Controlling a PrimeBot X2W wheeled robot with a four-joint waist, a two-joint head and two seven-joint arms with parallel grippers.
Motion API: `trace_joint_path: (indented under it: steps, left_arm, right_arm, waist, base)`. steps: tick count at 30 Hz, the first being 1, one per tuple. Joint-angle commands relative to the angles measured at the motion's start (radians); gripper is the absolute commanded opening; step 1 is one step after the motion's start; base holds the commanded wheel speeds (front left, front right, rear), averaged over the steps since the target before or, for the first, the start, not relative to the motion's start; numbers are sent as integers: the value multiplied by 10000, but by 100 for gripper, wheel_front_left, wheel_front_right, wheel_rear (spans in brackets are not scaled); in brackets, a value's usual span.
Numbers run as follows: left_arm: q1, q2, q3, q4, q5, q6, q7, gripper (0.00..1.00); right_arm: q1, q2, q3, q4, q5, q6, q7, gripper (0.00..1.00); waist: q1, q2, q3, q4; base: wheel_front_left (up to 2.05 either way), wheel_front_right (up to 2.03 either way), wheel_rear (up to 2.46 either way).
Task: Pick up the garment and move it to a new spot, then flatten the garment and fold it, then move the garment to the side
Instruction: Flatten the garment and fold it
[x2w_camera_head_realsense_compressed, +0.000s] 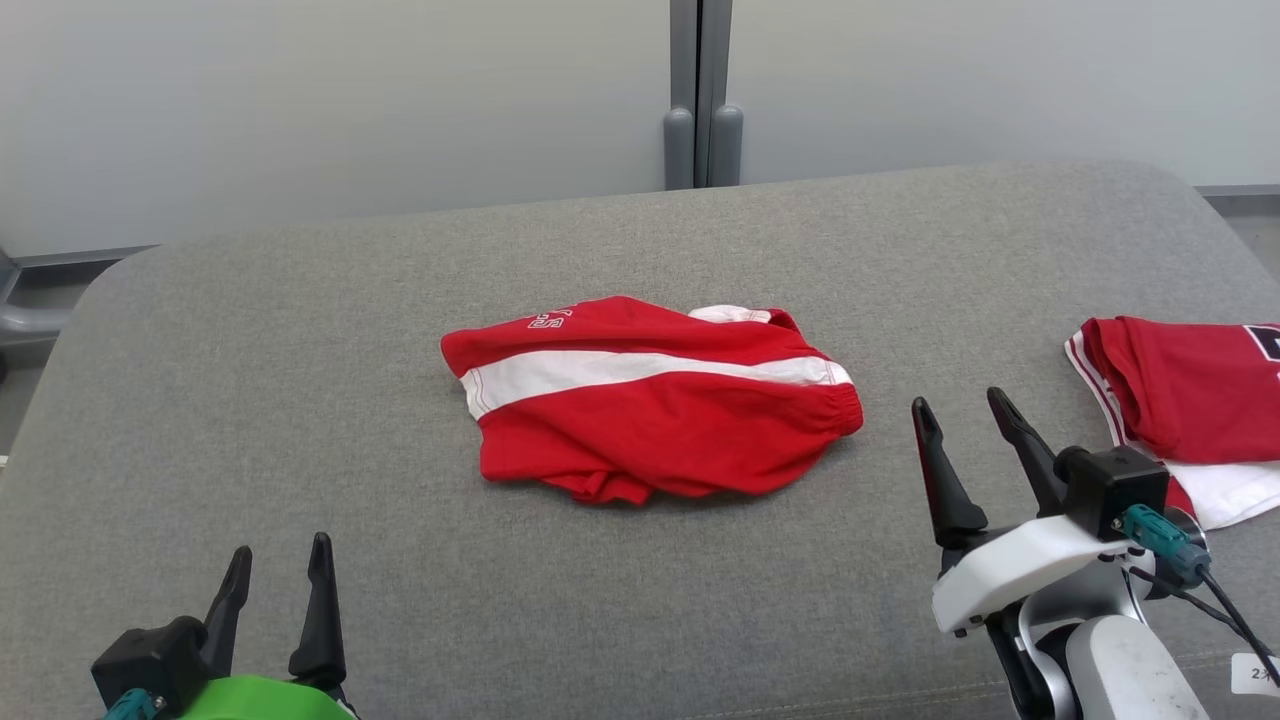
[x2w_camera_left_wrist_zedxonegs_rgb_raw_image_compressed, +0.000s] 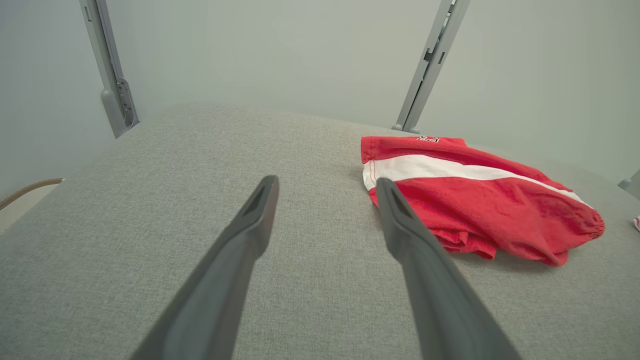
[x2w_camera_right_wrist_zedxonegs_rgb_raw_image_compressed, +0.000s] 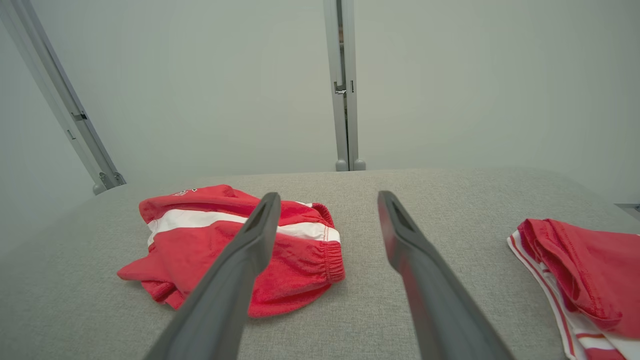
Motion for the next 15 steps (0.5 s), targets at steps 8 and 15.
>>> trace_joint_path:
  steps: [8,15]
  left_arm:
    - [-235,-47,-135,165,139,-116,-3,100]
    - [-335,-67,-227,252,150,-201,36,100]
  right_arm:
    - [-11,21,78,267,82,-5,-129,100]
    - [143,34,5,360,48,-5,-161,100]
  waist:
    - [0,0,-81,76]
    - [0,0,-244,276]
  base:
    - [0,0,0]
    - [0,0,0]
